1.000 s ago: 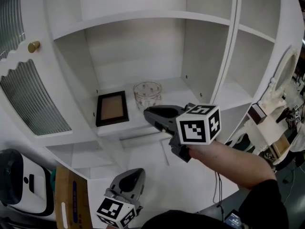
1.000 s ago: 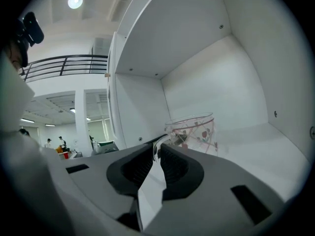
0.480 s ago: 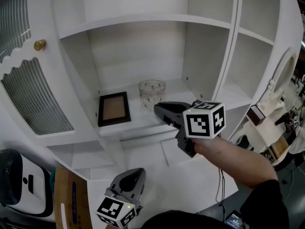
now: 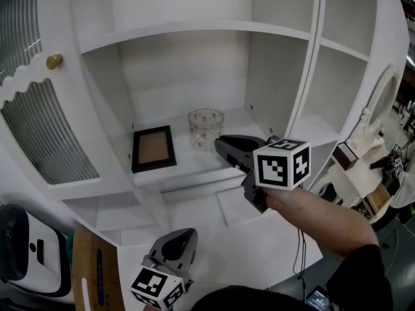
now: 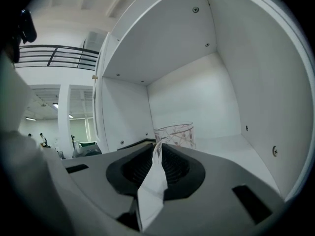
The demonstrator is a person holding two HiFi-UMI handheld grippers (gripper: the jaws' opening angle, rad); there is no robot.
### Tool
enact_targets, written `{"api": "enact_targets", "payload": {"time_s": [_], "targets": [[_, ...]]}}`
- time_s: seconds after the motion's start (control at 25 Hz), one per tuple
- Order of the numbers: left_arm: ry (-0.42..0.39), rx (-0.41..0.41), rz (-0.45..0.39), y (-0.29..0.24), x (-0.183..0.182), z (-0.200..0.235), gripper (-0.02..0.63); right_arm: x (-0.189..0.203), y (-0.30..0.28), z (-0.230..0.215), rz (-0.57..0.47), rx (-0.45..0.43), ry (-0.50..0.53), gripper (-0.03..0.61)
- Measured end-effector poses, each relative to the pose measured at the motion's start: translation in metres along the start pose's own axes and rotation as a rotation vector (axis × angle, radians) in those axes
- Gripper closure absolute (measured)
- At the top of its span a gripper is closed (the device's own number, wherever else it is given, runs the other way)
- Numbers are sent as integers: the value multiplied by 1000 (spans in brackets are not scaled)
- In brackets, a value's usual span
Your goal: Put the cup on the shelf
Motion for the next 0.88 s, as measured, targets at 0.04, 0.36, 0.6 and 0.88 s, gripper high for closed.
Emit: {"api": "enact_targets", "payload": {"time_s": [0.04, 0.36, 0.6, 0.88], "targets": [[0, -1, -1, 1, 0, 0, 601, -2, 1, 1, -8, 5, 9, 529], [-1, -3, -8, 9, 3, -6, 601, 1, -2, 10, -5, -49, 0, 540], [8, -24, -20, 18, 6, -7, 601, 0, -11, 5, 2, -37, -14, 543], [12, -53, -27, 32, 6, -5, 601, -5, -9, 19, -26, -53, 10, 541]]}}
Point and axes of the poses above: the fingertips, and each gripper's own axes: y backward along the fingers, z to its left, x out of its underside, the point moved 8 cm from there along y, backward along the fingers, and after that the axes turned 12 degrees about y, right-handed, at the moved point
